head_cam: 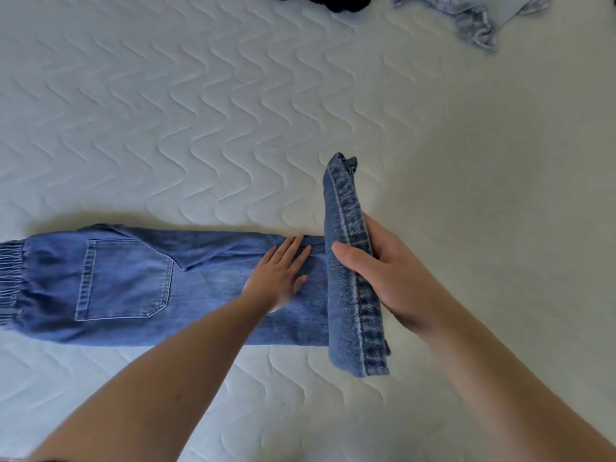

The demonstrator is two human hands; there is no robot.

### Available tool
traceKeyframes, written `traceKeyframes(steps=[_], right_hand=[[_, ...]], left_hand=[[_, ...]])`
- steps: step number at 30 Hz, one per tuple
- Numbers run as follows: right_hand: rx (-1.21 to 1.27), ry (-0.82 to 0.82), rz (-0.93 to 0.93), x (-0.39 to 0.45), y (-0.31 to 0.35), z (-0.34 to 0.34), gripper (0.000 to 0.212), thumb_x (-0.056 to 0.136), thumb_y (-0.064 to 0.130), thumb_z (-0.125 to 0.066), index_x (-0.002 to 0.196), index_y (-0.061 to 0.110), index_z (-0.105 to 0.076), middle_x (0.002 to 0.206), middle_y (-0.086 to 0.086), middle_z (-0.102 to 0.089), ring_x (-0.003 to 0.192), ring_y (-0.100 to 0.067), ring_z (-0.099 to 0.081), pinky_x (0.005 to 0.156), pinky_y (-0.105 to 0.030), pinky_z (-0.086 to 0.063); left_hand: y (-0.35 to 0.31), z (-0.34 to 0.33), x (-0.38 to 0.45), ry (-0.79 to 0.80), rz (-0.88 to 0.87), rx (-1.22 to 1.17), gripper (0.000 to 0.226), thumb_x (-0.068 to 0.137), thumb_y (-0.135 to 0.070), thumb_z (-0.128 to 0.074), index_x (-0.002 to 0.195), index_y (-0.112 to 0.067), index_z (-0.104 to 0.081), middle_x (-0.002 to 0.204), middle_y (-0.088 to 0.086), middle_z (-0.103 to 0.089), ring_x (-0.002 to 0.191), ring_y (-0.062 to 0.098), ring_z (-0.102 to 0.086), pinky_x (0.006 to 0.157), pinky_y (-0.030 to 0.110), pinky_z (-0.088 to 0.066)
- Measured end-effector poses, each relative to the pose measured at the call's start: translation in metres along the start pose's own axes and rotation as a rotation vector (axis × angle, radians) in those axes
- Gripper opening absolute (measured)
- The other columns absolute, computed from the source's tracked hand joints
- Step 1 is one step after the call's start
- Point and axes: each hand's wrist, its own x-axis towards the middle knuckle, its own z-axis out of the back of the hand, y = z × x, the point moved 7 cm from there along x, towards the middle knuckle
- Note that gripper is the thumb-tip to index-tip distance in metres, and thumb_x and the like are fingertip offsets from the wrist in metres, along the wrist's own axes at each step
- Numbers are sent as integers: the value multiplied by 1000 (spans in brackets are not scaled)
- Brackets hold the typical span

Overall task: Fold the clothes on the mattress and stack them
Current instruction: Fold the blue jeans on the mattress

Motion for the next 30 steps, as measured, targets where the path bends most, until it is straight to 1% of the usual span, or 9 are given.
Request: traceKeyframes(steps=[6, 8, 10, 12, 15, 19, 21, 25, 30], right_hand=[[-39, 44, -18, 26, 7, -53, 25, 88, 37, -55, 111, 46, -60, 106, 7, -70, 102, -13, -67, 94, -49, -52], [-52, 70, -19, 33, 8, -68, 22, 89, 37, -54, 110, 40, -61, 105, 3, -69, 101, -17, -66, 95, -52, -51], [-64, 96, -24, 39, 8, -83, 21, 89, 37, -54, 109, 35, -60, 105, -2, -68, 102, -23, -65, 96, -52, -50], [-82, 117, -19, 47, 9, -98, 19, 90, 35, -54, 109, 33, -60, 103, -4, -67, 100, -24, -64, 93, -47, -52], [-71, 145, -29, 59, 8, -119, 20, 92, 32, -53, 109, 37, -60, 100, 3, -69, 95, -15, -66, 85, -35, -53], [-97, 174, -56, 79, 1, -151, 26, 93, 32, -52, 112, 49, -58, 101, 19, -68, 95, 4, -63, 82, -22, -44], [-141, 178, -66, 91, -8, -167, 31, 93, 34, -51, 117, 52, -53, 106, 23, -66, 98, 7, -61, 83, -23, -43], [-224, 154, -99, 117, -37, -194, 37, 94, 29, -47, 127, 47, -49, 108, 20, -66, 97, 3, -61, 83, -24, -47], [-347, 174, -147, 142, -79, -230, 53, 97, 23, -44, 146, 41, -30, 111, 11, -64, 97, -16, -64, 79, -30, -52]], left_hand=[[13, 14, -20, -25, -90, -72, 64, 101, -50, -29, 157, -23, -10, 164, -3, -9, 151, 16, -1, 122, 38, -1], [24, 21, -28, -42, -87, -237, 56, 101, -50, -35, 152, -30, -27, 158, -11, -27, 146, 10, -16, 119, 26, -10], [40, 32, -41, -43, -17, -540, 35, 99, -45, -46, 134, -38, -49, 132, -23, -50, 126, 2, -42, 100, 7, -26], [57, 46, -56, -126, -10, -706, 22, 97, -29, -54, 117, -33, -60, 106, -28, -52, 97, -6, -52, 78, -4, -30], [101, 53, -79, -226, 149, -963, 24, 98, -10, -49, 112, -20, -66, 101, -17, -63, 85, -3, -59, 75, 5, -41], [159, 55, -104, -228, 452, -1581, 28, 103, -9, -38, 108, -6, -65, 97, 11, -73, 88, 20, -70, 82, 31, -56], [179, 63, -112, -246, 534, -1762, 34, 104, -16, -35, 106, -2, -66, 97, 15, -74, 89, 26, -71, 82, 34, -58], [198, 64, -121, -141, 669, -1929, 56, 106, -37, -22, 106, -6, -69, 100, 15, -74, 89, 25, -73, 73, 32, -60], [202, 46, -132, 12, 708, -1911, 78, 97, -66, -12, 108, -15, -70, 100, 7, -74, 85, 19, -72, 66, 33, -58]])
